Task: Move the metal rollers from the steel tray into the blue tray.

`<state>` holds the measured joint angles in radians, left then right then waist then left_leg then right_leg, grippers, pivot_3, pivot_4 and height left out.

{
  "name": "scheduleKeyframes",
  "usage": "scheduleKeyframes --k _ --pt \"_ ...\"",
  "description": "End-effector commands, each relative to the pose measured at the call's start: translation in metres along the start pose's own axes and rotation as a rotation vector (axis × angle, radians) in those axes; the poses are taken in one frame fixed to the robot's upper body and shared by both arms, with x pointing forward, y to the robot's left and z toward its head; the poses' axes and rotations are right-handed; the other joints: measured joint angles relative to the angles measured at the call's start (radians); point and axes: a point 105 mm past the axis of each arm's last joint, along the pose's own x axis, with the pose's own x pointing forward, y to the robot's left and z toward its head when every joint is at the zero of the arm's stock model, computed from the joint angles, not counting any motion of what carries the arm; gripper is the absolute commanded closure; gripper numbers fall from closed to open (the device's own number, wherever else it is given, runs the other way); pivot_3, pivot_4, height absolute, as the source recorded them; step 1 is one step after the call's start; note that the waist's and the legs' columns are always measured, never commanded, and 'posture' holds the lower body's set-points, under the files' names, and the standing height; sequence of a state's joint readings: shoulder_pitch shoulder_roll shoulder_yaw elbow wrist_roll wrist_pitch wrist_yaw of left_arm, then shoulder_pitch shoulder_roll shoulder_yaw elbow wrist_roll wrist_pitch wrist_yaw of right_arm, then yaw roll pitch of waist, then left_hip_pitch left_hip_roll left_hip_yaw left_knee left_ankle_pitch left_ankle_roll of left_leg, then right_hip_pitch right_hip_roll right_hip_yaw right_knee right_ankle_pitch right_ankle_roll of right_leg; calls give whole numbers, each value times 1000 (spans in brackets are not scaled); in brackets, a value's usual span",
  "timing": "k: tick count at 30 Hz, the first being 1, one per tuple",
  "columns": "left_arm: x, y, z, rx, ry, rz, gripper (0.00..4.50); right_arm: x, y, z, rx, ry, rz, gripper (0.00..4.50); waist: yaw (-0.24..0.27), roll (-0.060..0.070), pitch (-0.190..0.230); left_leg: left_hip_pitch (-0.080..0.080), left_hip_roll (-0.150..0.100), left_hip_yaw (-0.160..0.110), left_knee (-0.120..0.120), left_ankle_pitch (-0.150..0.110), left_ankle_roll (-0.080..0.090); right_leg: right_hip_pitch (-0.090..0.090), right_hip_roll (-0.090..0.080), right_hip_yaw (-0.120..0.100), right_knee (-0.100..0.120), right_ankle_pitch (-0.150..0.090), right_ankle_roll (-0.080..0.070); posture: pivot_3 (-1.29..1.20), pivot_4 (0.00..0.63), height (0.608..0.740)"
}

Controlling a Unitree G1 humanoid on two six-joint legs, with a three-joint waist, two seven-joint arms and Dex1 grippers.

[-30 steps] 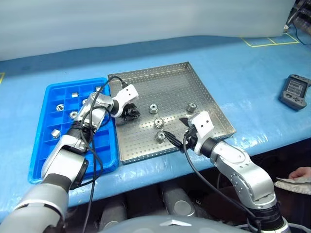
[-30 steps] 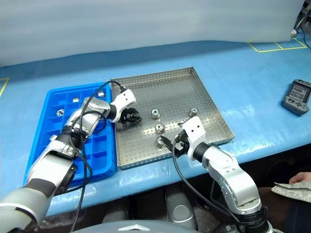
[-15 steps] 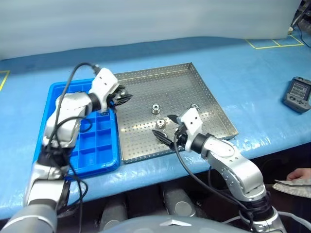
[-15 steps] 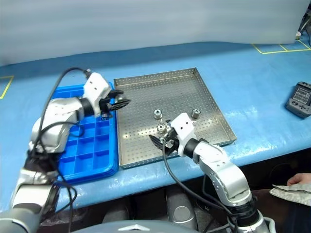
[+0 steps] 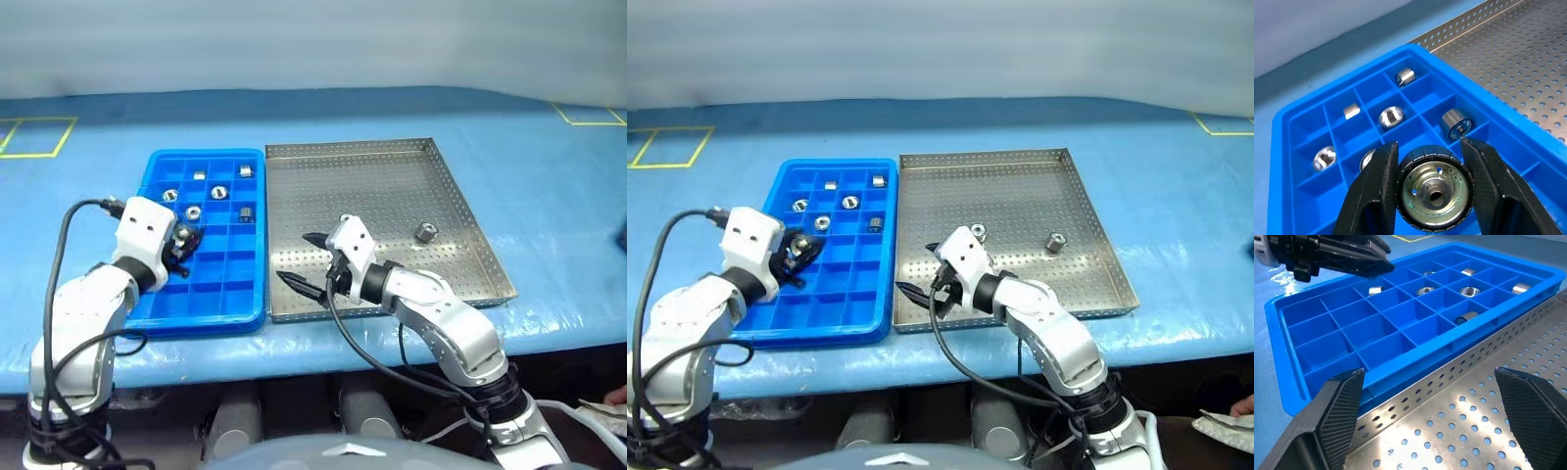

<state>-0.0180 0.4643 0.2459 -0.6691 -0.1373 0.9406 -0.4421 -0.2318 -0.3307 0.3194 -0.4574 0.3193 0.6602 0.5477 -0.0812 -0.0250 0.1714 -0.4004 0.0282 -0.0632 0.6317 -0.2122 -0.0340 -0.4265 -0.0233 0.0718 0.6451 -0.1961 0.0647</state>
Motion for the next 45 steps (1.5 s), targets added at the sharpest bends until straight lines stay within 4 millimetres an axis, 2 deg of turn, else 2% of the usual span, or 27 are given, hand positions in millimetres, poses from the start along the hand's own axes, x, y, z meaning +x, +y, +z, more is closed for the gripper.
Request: scheduleKeyframes --k 1,7,14,19,22,23,28,30,34,39,45 --pt "-7 3 -5 -49 -7 75 2790 -2 4 9 -25 -35 16 0 6 0 0 0 0 0 0 0 0 0 0 0 0 0 0 -27 150 740" --pt "-5 2 -30 -99 75 107 2790 -4 4 8 -18 -32 3 0 11 -1 0 1 0 0 1 0 0 1 0 0 0 -1 -2 -53 150 740" --pt "0 -1 -39 -133 108 85 2790 -9 2 6 -11 -30 -31 0 3 -1 0 0 0 0 1 0 0 0 0 0 0 -1 -2 -84 150 740" --pt "4 -3 -32 -148 87 46 1102 -14 0 5 -7 -25 -56 0 -4 -1 0 0 0 0 1 0 0 0 0 0 0 -1 -2 -101 150 740" --pt "7 -4 -17 -136 38 11 144 -18 -4 5 -8 -23 -79 0 -9 -1 0 0 0 0 2 0 0 0 0 0 0 -1 -2 -116 150 740" --pt "8 -5 -9 -124 13 -8 62 -21 -6 5 -11 -20 -91 0 -9 -1 0 0 0 0 2 0 0 0 0 0 0 -1 -2 -121 150 740" --pt "22 -11 30 -65 -101 -111 62 -35 -18 2 -14 2 -163 0 -15 -1 0 0 0 1 2 0 0 0 0 0 0 -1 -2 -148 150 740" --pt "30 -20 49 -29 -144 -188 62 -40 -22 -1 -21 18 -184 0 -18 -1 0 0 0 1 2 0 0 0 0 0 0 -1 -2 -161 150 740" --pt "49 -40 74 69 -185 -329 62 -49 -25 -4 -26 37 -216 0 -32 -1 0 0 -1 1 2 0 0 1 0 0 0 -1 -2 -189 150 740" --pt "73 -60 89 146 -201 -446 62 -54 -28 -5 -20 39 -263 0 -64 -1 0 0 -1 1 1 0 0 0 0 1 -1 0 -1 -230 150 740" --pt "116 -70 97 153 -191 -434 62 -56 -26 -9 -15 46 -283 0 -101 -1 0 -1 -1 1 2 0 0 0 0 1 -1 0 0 -264 150 740"
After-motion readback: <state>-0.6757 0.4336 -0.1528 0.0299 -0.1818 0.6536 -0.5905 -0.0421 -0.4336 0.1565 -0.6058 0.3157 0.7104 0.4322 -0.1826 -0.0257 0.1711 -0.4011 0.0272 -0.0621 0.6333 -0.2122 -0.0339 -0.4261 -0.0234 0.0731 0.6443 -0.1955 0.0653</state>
